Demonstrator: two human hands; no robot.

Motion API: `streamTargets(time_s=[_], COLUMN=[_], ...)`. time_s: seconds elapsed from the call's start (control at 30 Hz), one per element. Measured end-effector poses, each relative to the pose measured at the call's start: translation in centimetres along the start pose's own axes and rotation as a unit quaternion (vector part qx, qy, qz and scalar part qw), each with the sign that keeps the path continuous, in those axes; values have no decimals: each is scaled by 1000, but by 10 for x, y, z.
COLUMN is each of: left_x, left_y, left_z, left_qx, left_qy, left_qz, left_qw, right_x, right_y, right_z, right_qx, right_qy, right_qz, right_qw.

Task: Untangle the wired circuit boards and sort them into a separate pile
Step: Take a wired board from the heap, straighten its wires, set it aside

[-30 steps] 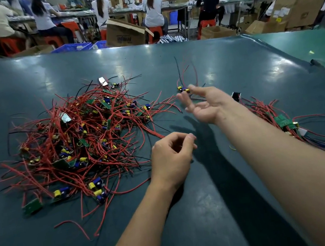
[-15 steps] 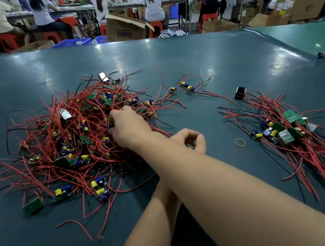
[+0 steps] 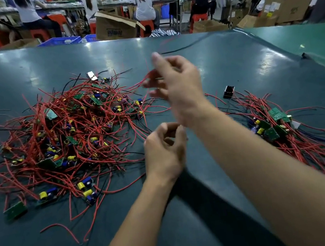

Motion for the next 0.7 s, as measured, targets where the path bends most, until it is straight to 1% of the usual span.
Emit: streamTargets(time_s=[0.03, 0.07, 0.17, 0.27, 0.33, 0.4, 0.47, 0.57, 0.63, 0.67, 0.7], left_x=[1, 2, 4, 3, 3, 2, 1, 1, 2, 1, 0], left_y=[-1, 0, 2, 1, 1, 2, 3, 2, 1, 0, -1], left_z=[-1, -2, -7, -5, -1, 2, 3, 0, -4, -5, -5], left_qx=[17, 38, 60, 29, 19, 17, 25, 122, 209, 237, 245], left_qy=[6, 6, -15, -11, -1, 8, 13, 25, 56, 82, 109], left_qz=[-6, -6, 6, 34, 30, 8, -12, -38, -49, -42, -20], left_qw=[1000, 999, 998, 999, 999, 1000, 1000, 991, 975, 967, 963], right_x=[1, 4, 28, 46, 49, 49, 50, 49, 47, 46, 45], right_y=[20, 40, 83, 103, 106, 106, 106, 107, 108, 109, 109], right_z=[6, 8, -9, -32, -37, -39, -40, -38, -35, -33, -33], right_qx=[-45, -64, -31, -23, -25, 10, 30, -13, -47, -58, -64], right_qy=[-28, -53, -100, -126, -133, -125, -113, -139, -158, -160, -158], right_qz=[6, 13, 33, 13, 5, -4, -33, -66, -74, -76, -76], right_qw=[999, 996, 994, 992, 991, 992, 993, 988, 984, 982, 983])
Point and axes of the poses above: each hand's wrist, its own x-axis away from the middle knuckle, its own y-axis out of the back of the hand, z = x × y, the point moved 1 cm from there along -x, towards the middle knuckle, and after that the axes turned 8 degrees about -z, right-handed, at the moved point
